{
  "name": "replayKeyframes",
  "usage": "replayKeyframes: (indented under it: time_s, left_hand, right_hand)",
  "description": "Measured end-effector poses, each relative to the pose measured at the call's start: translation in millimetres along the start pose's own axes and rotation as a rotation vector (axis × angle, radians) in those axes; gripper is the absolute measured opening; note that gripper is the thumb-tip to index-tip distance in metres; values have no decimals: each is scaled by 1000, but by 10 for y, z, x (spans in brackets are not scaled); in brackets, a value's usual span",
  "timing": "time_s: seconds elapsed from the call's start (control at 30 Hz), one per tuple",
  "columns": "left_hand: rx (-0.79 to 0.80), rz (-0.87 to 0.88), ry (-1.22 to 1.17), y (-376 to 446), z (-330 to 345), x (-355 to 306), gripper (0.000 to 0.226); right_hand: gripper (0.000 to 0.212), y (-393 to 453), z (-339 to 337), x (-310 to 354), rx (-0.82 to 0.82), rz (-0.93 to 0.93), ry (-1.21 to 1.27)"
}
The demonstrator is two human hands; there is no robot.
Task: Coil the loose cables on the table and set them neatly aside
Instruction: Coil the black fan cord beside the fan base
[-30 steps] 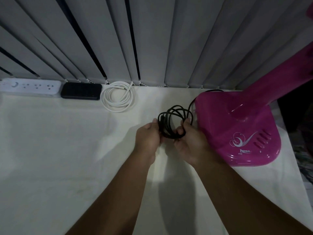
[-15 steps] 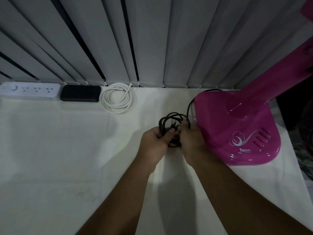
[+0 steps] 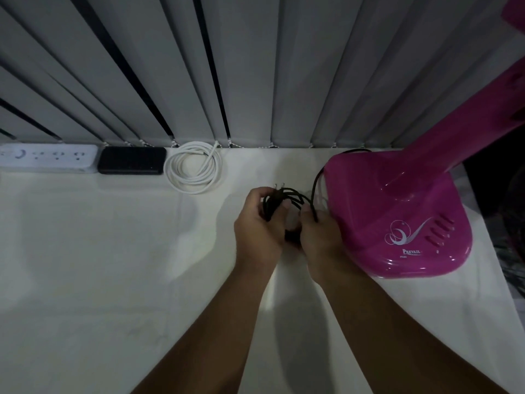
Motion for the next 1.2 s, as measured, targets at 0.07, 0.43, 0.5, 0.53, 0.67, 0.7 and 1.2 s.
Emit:
replayKeyframes:
  time_s: [0.07,0.43,0.5,0.53,0.67,0.7,1.2]
  left_hand:
    - [-56,103,68,9,1,-6,17]
    - [-270,-65,-98,114,20,121,7]
    - [-317,-142,-166,200,-14,123,10]
    - [-334,-184,-195,240,-28,129,15]
    - [-285,-357,-279,349,-56,172,26]
    - [-269,-348,-217,375,-76,179,25]
    - [-207,228,318,112,-139,219,17]
  right_hand:
    - [30,0,10,3,3,-6,26]
    - [27,59,1,-1,3,-38,29]
    - [26,90,17,4,12,8,104]
    - [24,100,22,13,9,32,155]
    - [26,126,46,1,-34,1,41]
    - [26,118,49,-5,-40,-9,20]
    - [65,-180,-25,38,-97,-429,-539]
Point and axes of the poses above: each hand's wrist, its own y-axis towards the middle knuckle, its own z-axis out of the palm, x = y × z, the point moved 2 cm from there along y, towards the middle knuckle, and after that the axes turned 3 degrees about -z, right-handed, at the moved point
